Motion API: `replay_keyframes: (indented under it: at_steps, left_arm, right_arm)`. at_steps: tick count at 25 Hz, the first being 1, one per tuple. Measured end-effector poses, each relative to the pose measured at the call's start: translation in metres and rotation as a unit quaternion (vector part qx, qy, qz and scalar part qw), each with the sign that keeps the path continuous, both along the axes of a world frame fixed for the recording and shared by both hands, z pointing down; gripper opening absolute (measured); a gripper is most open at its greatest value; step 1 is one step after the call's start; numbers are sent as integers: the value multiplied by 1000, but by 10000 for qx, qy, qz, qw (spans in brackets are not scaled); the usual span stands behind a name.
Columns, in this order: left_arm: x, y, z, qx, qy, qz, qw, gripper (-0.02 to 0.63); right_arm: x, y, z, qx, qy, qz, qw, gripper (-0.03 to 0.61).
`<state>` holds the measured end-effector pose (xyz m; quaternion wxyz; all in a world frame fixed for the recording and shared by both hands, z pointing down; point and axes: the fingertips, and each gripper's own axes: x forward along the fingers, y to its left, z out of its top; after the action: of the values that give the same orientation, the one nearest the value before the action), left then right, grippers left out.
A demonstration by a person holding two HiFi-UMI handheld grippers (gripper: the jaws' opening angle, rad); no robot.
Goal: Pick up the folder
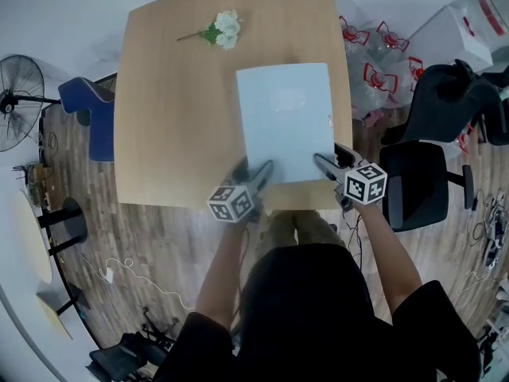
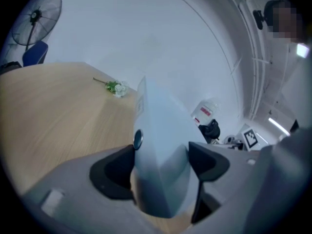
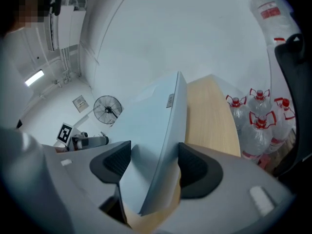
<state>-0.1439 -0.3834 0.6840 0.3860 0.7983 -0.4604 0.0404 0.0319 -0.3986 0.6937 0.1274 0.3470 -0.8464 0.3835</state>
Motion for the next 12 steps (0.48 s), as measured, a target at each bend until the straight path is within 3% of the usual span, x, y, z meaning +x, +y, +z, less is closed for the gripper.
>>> replay_keyframes:
  at_steps: [5,12]
  left_arm:
    - [-10,19,-83,800,-41,-129,9967,357]
    - [-24,44,-191,1916,-316,-283,9806,357]
  right_arm:
    - [-9,16,-84,712,-70,-41,9974,302]
    - [-23,37,-180,1571,-317,-90,9870,302]
